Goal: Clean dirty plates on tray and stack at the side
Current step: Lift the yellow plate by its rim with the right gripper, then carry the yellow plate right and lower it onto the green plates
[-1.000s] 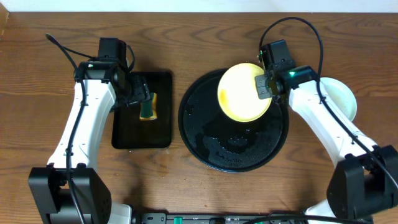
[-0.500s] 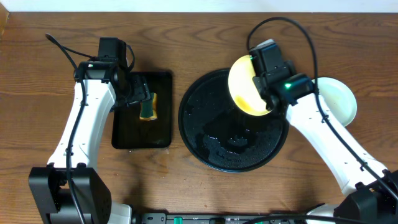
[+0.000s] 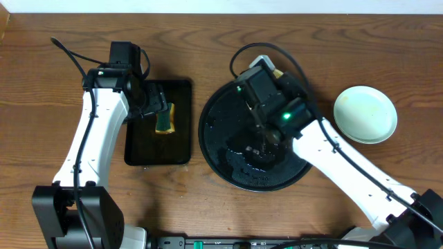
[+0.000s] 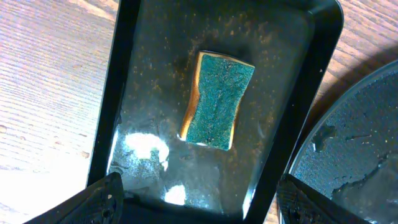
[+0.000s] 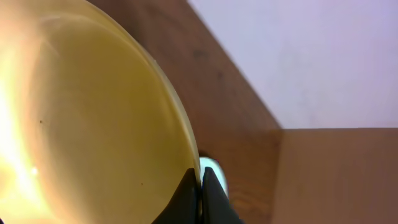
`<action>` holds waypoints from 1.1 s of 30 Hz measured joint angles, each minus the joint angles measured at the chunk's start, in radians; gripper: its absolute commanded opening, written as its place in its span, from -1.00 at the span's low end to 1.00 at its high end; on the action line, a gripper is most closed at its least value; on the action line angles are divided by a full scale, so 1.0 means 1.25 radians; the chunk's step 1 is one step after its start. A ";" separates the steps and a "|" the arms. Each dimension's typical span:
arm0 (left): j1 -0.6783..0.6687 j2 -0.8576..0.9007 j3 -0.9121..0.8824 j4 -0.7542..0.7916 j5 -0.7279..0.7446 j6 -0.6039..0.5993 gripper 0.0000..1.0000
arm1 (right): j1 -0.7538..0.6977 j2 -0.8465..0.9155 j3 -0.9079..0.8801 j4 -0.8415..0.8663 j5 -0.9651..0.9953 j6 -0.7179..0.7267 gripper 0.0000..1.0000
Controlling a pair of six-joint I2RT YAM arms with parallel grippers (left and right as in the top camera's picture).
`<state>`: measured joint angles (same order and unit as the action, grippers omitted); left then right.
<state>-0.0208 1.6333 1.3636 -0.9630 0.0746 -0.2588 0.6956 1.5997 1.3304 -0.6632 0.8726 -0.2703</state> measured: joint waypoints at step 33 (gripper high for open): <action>0.000 0.000 0.000 0.000 0.000 0.000 0.58 | -0.511 0.000 0.000 -0.072 -0.263 0.449 -0.98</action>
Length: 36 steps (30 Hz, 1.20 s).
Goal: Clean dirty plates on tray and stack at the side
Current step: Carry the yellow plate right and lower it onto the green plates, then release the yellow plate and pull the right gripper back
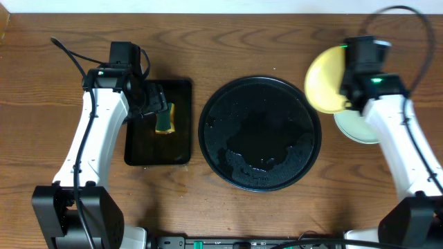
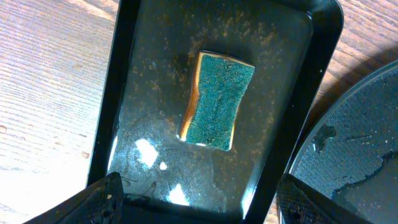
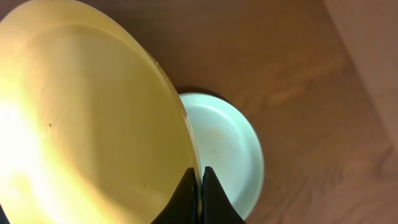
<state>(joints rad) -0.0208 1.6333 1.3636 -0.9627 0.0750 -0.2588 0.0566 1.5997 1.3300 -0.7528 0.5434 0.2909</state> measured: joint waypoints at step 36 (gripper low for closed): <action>-0.001 0.000 0.000 0.050 0.003 0.031 0.60 | -0.151 -0.027 -0.182 0.175 -0.586 -0.143 0.49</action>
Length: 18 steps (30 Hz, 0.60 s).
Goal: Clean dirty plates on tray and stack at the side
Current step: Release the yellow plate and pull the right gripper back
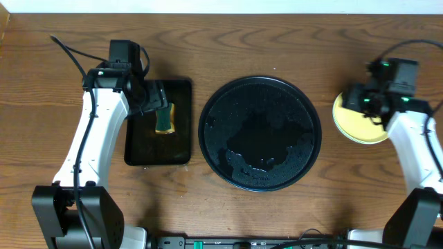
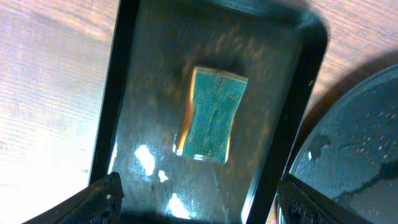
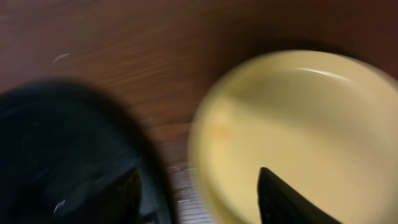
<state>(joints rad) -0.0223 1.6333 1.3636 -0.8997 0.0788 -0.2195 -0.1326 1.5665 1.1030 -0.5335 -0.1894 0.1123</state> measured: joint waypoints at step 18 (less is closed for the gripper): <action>-0.033 -0.001 -0.009 -0.222 0.016 0.071 0.60 | 0.150 -0.003 -0.001 -0.214 -0.050 -0.056 0.99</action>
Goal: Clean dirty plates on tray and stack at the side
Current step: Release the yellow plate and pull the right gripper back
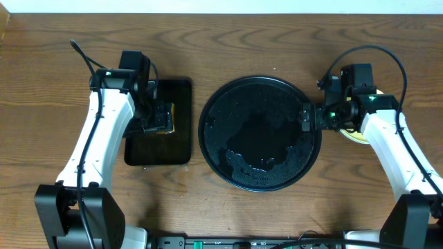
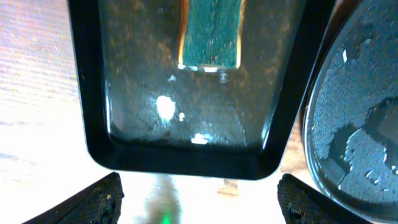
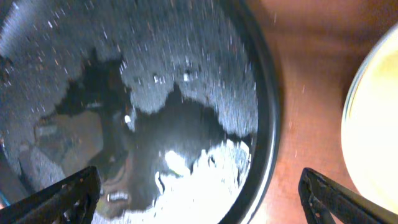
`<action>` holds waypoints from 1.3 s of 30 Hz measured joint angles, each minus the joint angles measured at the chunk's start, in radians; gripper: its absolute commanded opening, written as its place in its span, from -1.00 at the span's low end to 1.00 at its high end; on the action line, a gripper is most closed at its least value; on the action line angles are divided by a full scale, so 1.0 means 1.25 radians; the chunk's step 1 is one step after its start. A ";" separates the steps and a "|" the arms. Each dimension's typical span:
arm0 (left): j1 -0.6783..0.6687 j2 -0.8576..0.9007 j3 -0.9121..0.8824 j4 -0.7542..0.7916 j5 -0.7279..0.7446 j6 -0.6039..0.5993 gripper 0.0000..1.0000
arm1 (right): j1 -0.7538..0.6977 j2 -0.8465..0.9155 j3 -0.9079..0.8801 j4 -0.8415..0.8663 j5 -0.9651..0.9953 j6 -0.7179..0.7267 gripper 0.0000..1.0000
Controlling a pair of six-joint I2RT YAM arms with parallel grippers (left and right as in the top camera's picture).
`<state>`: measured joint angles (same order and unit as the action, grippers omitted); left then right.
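Observation:
The yellow plate (image 1: 358, 135) lies at the right side of the table, half hidden under my right arm; its rim (image 3: 380, 127) shows at the edge of the right wrist view. Whatever lies beneath it is hidden. The round black tray (image 1: 259, 133) is wet and holds no plate. Over its right rim my right gripper (image 1: 307, 117) (image 3: 199, 200) is open with nothing between its fingers. My left gripper (image 1: 158, 124) (image 2: 202, 205) hangs open above the near end of the rectangular black tray (image 2: 87, 93), just short of the green sponge (image 2: 210, 34).
The rectangular tray (image 1: 138, 149) stands left of the round tray (image 2: 357, 118) with a narrow strip of wooden table between them. Water films both trays. A wall edge runs along the back of the table.
My right gripper has left the yellow plate and now hangs open over the round tray's right rim. My left gripper has shifted toward the near end of the rectangular tray, past the sponge.
My right gripper was shut on the yellow plate above the round tray. Then it held the plate over a pale plate at the right. Then the yellow plate lay on that plate, released. Now that gripper is back at the round tray. The left stayed open over the sponge.

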<state>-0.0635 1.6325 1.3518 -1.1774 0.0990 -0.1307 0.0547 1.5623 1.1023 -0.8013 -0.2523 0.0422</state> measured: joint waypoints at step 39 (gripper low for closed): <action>-0.011 -0.846 -0.365 0.244 0.002 0.000 0.60 | 0.000 -0.606 -0.224 -0.009 0.146 0.007 0.98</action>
<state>-0.0769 0.5747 0.8951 -0.8726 0.1013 -0.1303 0.0547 0.8047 0.8227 -0.8120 -0.0700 0.0505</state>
